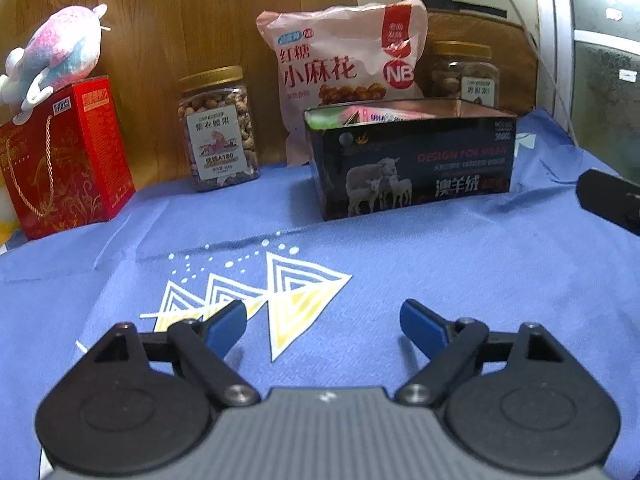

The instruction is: Organize snacks

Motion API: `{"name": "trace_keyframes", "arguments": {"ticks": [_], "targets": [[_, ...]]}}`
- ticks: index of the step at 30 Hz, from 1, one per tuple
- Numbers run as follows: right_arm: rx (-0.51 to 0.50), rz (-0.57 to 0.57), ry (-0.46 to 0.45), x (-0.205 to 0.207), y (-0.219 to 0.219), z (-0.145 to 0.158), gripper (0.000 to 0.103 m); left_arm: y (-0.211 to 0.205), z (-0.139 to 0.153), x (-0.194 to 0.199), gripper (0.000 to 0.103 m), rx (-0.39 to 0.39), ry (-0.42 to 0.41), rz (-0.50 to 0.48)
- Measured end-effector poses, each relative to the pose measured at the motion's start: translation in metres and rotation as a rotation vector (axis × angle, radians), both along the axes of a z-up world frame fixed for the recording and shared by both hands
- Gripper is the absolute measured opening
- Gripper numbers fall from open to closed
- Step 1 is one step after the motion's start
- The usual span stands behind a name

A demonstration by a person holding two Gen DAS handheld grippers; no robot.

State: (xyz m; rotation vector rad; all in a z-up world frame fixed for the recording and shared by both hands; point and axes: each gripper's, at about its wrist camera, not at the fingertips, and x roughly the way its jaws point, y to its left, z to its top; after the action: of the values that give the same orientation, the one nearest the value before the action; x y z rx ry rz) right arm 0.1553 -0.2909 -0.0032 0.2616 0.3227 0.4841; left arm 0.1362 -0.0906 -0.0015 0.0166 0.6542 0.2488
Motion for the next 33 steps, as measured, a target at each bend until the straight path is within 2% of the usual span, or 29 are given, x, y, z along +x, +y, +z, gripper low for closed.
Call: {"name": "trace_keyframes", "arguments": {"ticks": [4, 7, 17, 33], "targets": [[0.000, -0.001, -0.001, -0.0002, -0.0001, 0.0002, 0.084, -0.0010, 0.0019, -0.0044, 0.092, 0.000, -0.034, -0.021], [0.000, -0.001, 0.000, 0.0000, -0.0002, 0.0003, 0.084, -0.0018, 0.0029, -0.0060, 0.098, 0.004, -0.053, -0.036], [-0.001, -0.001, 0.005, 0.0011, -0.0008, 0.0009, 0.084, -0.0046, 0.0028, -0.0094, 0.102, 0.008, -0.068, -0.042], [-0.001, 0.000, 0.004, 0.0014, -0.0012, 0.0007, 0.085, -0.0010, 0.0034, -0.0089, 0.103, -0.003, -0.075, -0.040]]}}
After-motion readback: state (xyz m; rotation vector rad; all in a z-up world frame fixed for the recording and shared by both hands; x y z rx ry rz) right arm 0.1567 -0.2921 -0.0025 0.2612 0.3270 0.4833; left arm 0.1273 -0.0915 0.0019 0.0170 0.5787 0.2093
